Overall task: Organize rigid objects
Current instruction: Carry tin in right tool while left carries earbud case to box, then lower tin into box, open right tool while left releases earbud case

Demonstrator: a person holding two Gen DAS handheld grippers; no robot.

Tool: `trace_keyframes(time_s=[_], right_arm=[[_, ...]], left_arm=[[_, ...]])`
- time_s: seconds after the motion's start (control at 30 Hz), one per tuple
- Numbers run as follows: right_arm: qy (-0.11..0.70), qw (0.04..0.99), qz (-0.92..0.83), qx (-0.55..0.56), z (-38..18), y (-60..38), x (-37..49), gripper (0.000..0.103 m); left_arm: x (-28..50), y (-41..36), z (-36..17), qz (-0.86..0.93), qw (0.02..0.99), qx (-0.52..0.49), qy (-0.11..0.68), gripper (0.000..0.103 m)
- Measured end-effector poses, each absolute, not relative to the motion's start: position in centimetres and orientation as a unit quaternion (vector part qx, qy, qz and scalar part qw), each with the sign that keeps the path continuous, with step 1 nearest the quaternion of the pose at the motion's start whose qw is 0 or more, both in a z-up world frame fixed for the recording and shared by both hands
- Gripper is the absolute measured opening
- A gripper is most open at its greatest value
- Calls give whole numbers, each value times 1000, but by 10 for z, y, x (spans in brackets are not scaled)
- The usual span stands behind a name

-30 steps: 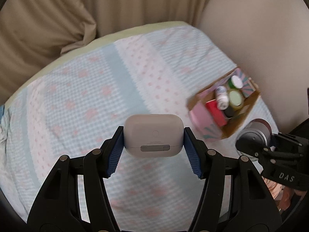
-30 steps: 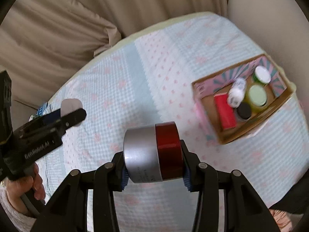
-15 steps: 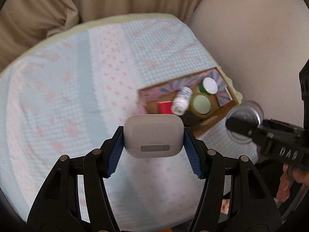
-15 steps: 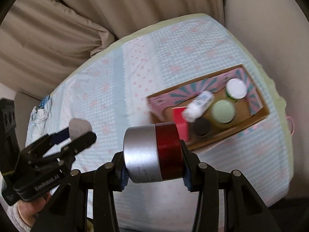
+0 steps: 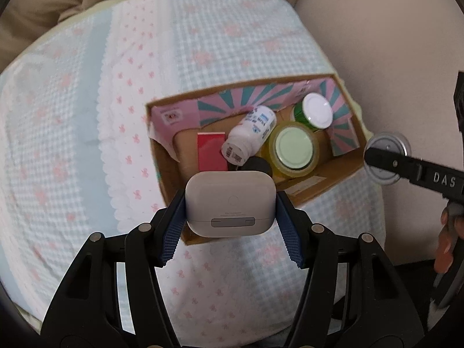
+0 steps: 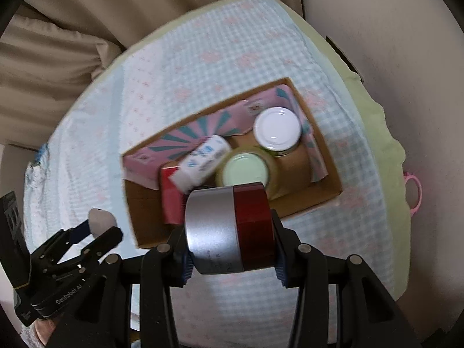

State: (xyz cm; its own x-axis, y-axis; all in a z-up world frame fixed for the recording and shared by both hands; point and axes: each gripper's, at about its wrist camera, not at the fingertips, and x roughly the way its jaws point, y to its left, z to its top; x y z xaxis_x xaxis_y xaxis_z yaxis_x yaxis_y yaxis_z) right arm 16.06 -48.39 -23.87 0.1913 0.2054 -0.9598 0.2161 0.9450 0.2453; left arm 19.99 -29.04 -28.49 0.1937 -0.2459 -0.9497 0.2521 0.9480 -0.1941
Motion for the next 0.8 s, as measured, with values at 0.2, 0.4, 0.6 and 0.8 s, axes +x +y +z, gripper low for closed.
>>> trace_keyframes(time_s=[0.2,0.4,0.6,0.8], right_arm=[[668,735,1,113,-272,-496,187,41],[688,724,9,57,-299,-503,207,41],[703,711,11,18,-320,-504,218,41],[714,701,6,10,-332,-505,223,44]], left_arm=[[213,-297,-323,-140,755,3,641,57],[232,-301,-355,-117,738,15,664,57],[240,-310,-366,-114,729,47,673,57],[240,-325,-362,-122,737,90,658,66]])
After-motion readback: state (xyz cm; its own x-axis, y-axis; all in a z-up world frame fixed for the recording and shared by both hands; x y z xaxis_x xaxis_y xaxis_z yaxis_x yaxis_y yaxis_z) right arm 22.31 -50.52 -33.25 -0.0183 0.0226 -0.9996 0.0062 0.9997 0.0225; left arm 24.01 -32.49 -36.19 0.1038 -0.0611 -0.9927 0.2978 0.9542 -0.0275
